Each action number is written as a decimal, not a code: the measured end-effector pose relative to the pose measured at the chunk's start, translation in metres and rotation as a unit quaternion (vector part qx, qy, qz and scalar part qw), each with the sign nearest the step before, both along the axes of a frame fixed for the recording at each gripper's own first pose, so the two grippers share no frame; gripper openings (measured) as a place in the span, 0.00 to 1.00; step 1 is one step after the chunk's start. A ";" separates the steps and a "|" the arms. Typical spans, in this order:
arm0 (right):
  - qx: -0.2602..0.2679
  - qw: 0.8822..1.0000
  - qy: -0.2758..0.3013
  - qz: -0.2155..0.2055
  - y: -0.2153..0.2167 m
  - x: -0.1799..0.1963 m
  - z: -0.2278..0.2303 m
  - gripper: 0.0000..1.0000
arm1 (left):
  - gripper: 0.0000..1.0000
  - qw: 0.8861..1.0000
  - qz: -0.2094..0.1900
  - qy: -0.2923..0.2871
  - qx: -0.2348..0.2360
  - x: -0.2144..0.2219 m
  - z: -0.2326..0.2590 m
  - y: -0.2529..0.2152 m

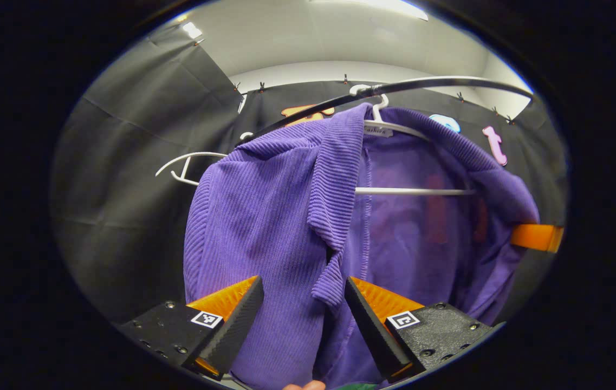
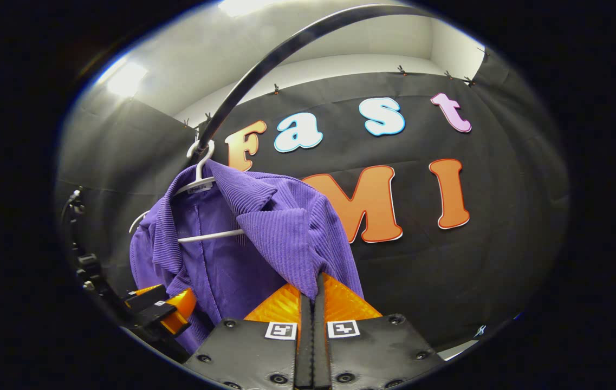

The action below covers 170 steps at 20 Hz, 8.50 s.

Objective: Grasp the clothes on the hanger with both hands and then place them into the laundry hamper below.

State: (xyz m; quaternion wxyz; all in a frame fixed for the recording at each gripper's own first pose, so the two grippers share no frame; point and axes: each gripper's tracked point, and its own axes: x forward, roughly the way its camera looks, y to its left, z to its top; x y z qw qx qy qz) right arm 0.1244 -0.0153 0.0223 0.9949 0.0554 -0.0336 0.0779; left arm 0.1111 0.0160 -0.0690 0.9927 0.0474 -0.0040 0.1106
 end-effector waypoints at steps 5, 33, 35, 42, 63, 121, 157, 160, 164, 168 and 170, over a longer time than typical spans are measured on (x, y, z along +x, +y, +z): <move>-0.007 1.000 -0.002 0.028 0.002 -0.006 -0.002 0.07 | 0.59 0.996 0.053 -0.015 0.063 0.009 0.013 0.033; -0.064 0.953 -0.190 -0.228 -0.054 0.058 0.104 0.07 | 0.09 0.994 0.061 -0.073 0.053 0.046 0.172 0.176; -0.069 0.954 -0.186 -0.226 -0.050 0.065 0.103 0.07 | 0.09 0.996 0.067 -0.045 0.041 0.051 0.141 0.185; -0.088 0.959 -0.144 -0.226 -0.052 0.090 0.075 0.07 | 0.12 0.997 0.057 0.009 0.044 0.052 0.072 0.187; -0.140 0.973 -0.010 -0.185 -0.060 0.046 -0.022 0.07 | 0.10 0.995 -0.007 0.085 0.043 0.012 0.002 0.117; -0.017 0.988 0.122 -0.088 -0.022 -0.060 -0.067 0.95 | 0.99 0.990 -0.038 0.115 -0.078 -0.063 0.004 -0.026; -0.054 0.991 0.051 -0.108 -0.013 -0.321 0.004 0.94 | 0.95 0.987 -0.096 0.042 -0.118 -0.215 0.079 -0.093; -0.038 0.993 0.053 -0.102 -0.024 -0.330 0.002 0.94 | 0.95 0.990 -0.094 0.034 -0.096 -0.222 0.082 -0.106; -0.039 0.992 0.046 -0.107 -0.041 -0.336 0.005 0.94 | 0.95 0.990 -0.096 0.036 -0.091 -0.228 0.076 -0.122; -0.043 0.992 0.044 -0.111 -0.049 -0.340 0.005 0.94 | 0.95 0.990 -0.101 0.037 -0.091 -0.229 0.076 -0.133; -0.043 0.992 0.044 -0.112 -0.051 -0.343 0.004 0.94 | 0.95 0.990 -0.101 0.035 -0.087 -0.230 0.077 -0.135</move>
